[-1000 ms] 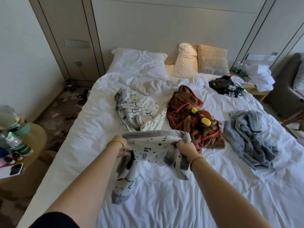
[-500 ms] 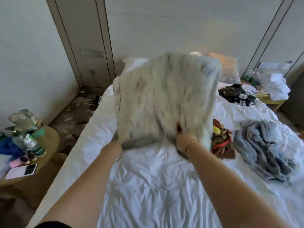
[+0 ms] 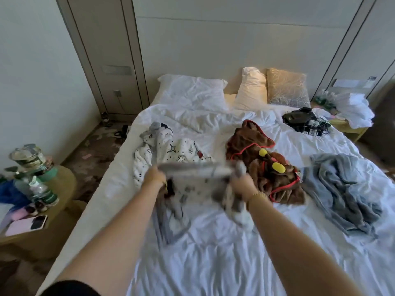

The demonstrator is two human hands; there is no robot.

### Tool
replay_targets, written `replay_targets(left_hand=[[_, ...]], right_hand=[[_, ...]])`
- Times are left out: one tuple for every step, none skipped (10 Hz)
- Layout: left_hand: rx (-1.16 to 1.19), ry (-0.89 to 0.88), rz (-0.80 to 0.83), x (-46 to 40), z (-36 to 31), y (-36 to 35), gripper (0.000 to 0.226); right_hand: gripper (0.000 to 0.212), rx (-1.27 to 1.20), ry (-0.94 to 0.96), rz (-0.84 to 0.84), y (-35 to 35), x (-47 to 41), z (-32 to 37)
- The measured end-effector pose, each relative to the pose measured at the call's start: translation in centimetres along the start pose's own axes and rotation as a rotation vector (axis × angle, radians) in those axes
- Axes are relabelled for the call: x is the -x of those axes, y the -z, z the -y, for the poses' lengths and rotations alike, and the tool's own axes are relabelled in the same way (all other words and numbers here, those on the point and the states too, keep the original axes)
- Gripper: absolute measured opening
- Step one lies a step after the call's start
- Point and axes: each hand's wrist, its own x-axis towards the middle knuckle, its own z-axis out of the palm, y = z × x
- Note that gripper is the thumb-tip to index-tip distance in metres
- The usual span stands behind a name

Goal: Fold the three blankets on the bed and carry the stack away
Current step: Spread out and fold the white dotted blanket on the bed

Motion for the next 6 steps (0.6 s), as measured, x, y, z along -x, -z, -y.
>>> replay_targets(left_hand=[[0.362, -0.207, -0.34, -1.6, -9.1, 7.8, 0.04], [0.547, -0.433, -0.596, -1.4, -11.3, 11.2, 0.046], [0.279, -0.165, -0.151, 0.2, -3.7, 6.9, 0.041], [-0.52, -0.175, 0.281, 3.2, 4.6, 0.5, 0.115], [0.148, 0.273, 0.477, 7.0, 8.8, -4.1, 0.044], [0.105, 0.459, 0.189, 9.3, 10.3, -6.2, 0.042]], right_hand=[[0.038, -0.581, 0.21, -0.348, 6.2, 0.0, 12.5], [0.037, -0.639, 0.752, -0.705, 8.8, 2.1, 18.7], [0.048, 0.323, 0.767, -0.506, 4.9, 2.2, 11.7], [0.053, 1.048, 0.203, 0.312, -0.1, 3.4, -0.7], [0.059, 1.154, -0.05, 0.774, -3.2, 5.8, -8.9], [0.048, 1.017, -0.023, 0.83, -3.4, 6.8, -10.9]])
